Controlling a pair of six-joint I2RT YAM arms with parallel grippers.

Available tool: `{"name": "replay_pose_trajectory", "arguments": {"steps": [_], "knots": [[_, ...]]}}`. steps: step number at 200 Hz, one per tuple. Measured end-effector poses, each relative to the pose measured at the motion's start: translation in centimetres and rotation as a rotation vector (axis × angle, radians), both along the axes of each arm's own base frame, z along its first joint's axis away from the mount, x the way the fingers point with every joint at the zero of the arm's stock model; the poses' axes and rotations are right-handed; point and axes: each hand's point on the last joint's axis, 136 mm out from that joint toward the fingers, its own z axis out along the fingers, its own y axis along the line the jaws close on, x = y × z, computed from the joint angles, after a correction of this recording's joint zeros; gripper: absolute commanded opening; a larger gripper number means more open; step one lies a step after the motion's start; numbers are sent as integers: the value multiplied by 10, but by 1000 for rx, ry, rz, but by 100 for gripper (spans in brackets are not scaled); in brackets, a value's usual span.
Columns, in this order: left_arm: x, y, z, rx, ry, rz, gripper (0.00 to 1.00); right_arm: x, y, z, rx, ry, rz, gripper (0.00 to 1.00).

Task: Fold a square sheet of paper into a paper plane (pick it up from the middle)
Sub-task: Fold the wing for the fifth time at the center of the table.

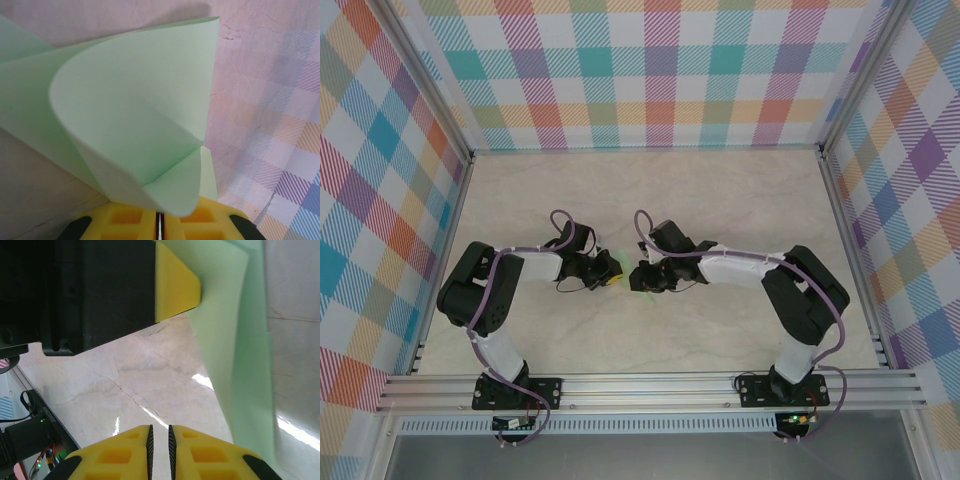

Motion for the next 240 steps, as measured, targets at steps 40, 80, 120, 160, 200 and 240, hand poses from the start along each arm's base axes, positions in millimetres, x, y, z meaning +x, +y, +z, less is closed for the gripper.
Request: {"name": "replay_pose_trajectory", "arguments": {"steps": [40,80,120,160,200,240], "knots": [[0,0,0,2,5,0,11,-3,-7,-25,-95,47,-1,15],[0,0,0,4,7,0,10,-4,-15,-33,-151,63,-16,15],[1,0,0,3,7,0,10,-5,-18,-36,-167,71,-18,15],[1,-1,0,2,10,-2,10,-7,-18,-37,-160,83,-11,15],[1,-1,0,2,10,-2,10,-9,-18,-38,-151,101,-4,15],[2,-1,0,3,10,-4,9,-10,-20,-42,-157,108,-4,15]]}}
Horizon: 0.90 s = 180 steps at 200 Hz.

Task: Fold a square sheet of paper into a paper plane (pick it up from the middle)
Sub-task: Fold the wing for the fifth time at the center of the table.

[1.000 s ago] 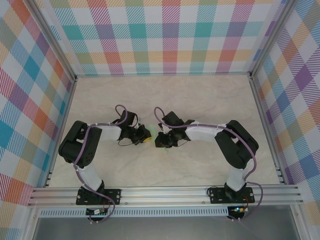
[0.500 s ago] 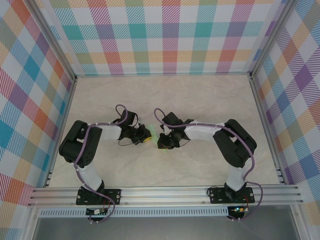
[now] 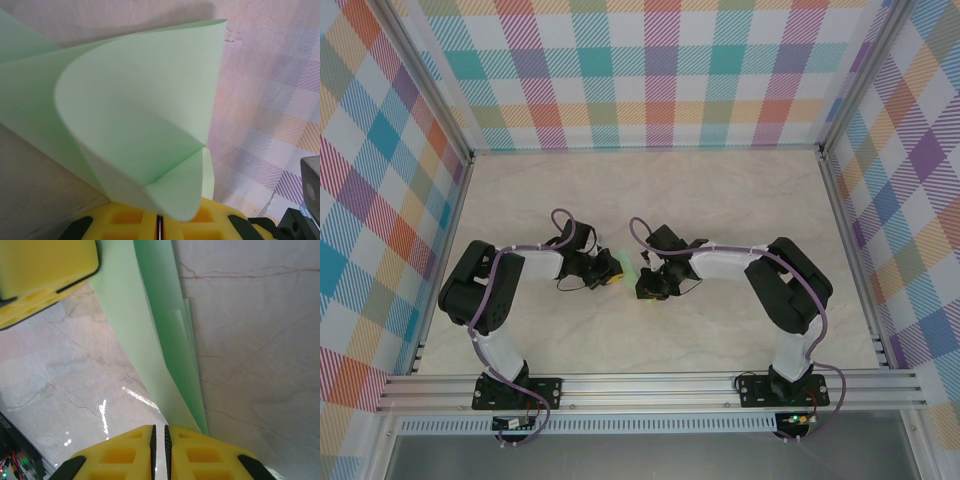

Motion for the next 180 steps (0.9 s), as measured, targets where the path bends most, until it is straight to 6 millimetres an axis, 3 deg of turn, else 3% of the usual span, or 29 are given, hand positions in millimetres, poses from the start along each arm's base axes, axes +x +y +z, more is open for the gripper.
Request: {"name": "replay_pose_trajectory", "arguments": {"steps": [122,180], "knots": [[0,0,0,10,7,-5,8,-5,-4,-6,64,-12,20,14],[0,-1,-1,10,6,-11,8,-30,-20,-6,74,20,48,13]]}}
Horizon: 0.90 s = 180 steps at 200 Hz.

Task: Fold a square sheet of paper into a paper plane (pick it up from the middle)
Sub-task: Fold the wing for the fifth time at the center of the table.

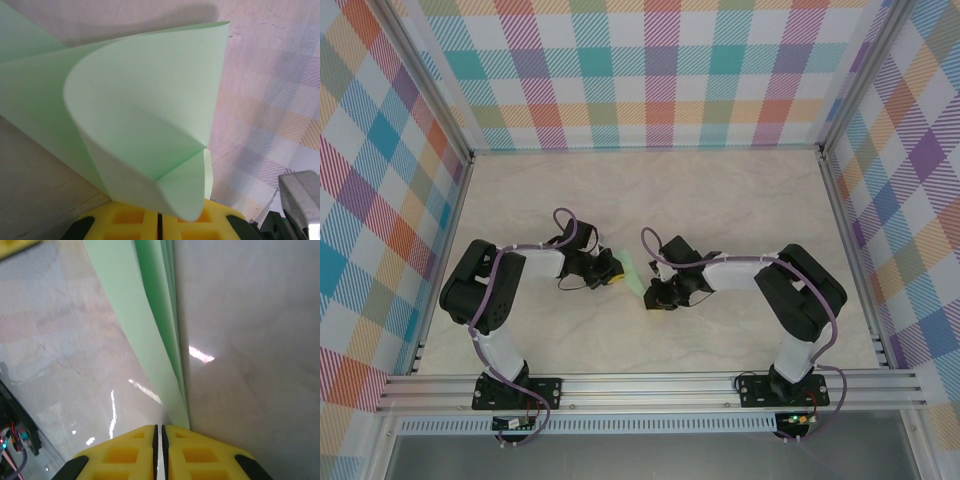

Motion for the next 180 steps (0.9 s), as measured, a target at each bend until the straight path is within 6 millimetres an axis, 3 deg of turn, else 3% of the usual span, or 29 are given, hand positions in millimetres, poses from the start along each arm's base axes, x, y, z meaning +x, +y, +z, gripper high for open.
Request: {"name": "replay_pose_trajectory", "arguments": {"steps": [50,106,180], "knots": [[0,0,0,-1,0,0,8,-8,-9,7,-24,29,1,14],[0,0,0,-3,-1,-2,8,35,30,45,65,-71,7,15],[0,-1,0,-3,-1,-2,8,43,35,14,10,-35,15,15]]}}
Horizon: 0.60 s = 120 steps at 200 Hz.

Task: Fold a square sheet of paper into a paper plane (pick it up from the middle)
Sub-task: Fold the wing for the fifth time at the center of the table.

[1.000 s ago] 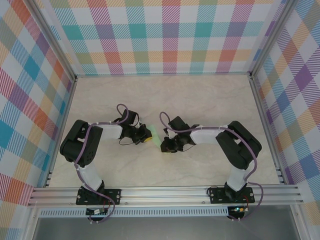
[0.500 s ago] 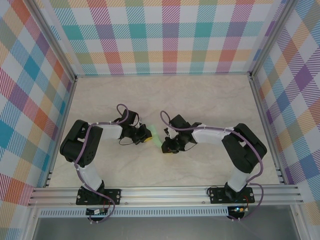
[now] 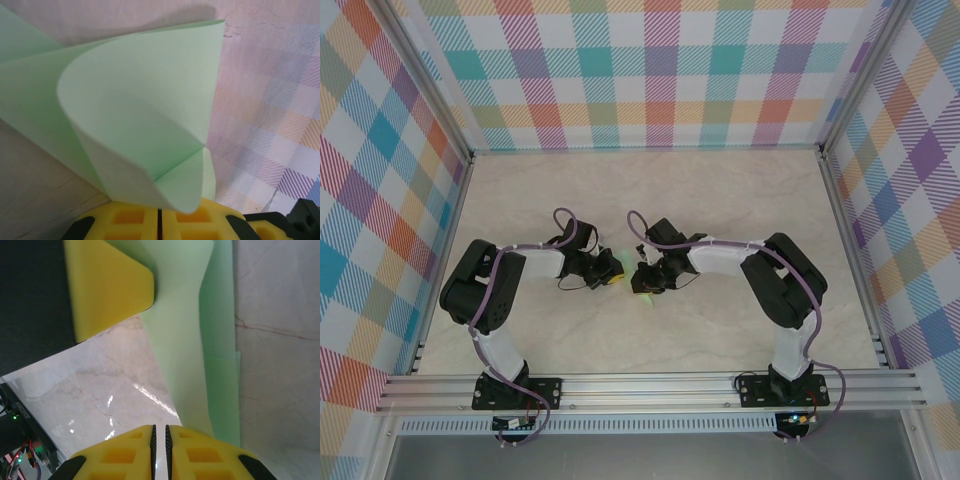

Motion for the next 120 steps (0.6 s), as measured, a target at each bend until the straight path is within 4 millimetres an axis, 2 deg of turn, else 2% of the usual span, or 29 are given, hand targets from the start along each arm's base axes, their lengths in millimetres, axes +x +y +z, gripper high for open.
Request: {"name": "replay_pose_trajectory", "arguments": {"steps": [71,120], "knots": [[0,0,0,1,0,0,8,-12,-8,-12,12,20,30,14],[0,0,0,1,0,1,7,-35,-23,-14,20,45,60,14]]}}
